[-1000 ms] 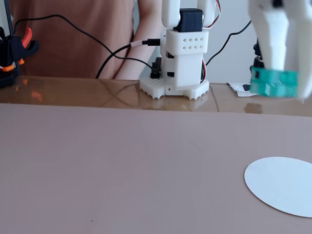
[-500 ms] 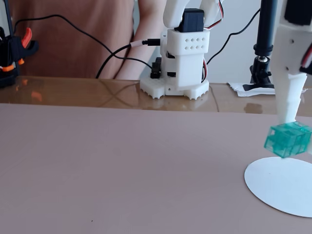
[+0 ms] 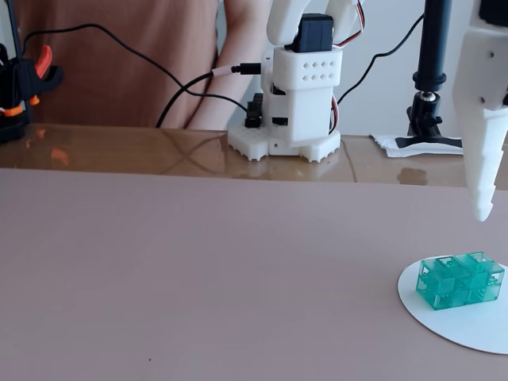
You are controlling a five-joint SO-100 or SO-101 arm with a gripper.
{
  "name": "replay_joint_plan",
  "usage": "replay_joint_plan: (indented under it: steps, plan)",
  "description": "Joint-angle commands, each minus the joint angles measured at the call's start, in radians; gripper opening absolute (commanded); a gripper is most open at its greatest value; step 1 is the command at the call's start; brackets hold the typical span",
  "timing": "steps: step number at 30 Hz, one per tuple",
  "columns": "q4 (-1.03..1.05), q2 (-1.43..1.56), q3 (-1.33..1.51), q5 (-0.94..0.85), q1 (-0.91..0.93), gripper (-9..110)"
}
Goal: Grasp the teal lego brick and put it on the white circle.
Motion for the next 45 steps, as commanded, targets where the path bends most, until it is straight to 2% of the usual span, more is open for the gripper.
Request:
replay_joint_plan:
  steps: [1, 3, 6, 13, 19, 25, 35, 45]
  plan:
    - [0.009, 0.094, -0.031, -0.005, -0.002, 19]
    - [0.011, 0.176, -0.021, 0.018, 0.018, 3]
    - [0.005, 0.368, 0.041, 0.052, 0.077, 0]
    - [-0.069, 0.868, 0.276, 0.038, 0.221, 0]
    - [-0.29, 1.385, 0.744, 0.032, 0.353, 0]
    - [-0.362, 1.729, 1.072, -0.043, 0.44, 0]
    - [-0.443, 2.168, 1.537, -0.153, 0.479, 0]
    - [-0.468, 2.256, 1.79, -0.141, 0.472, 0]
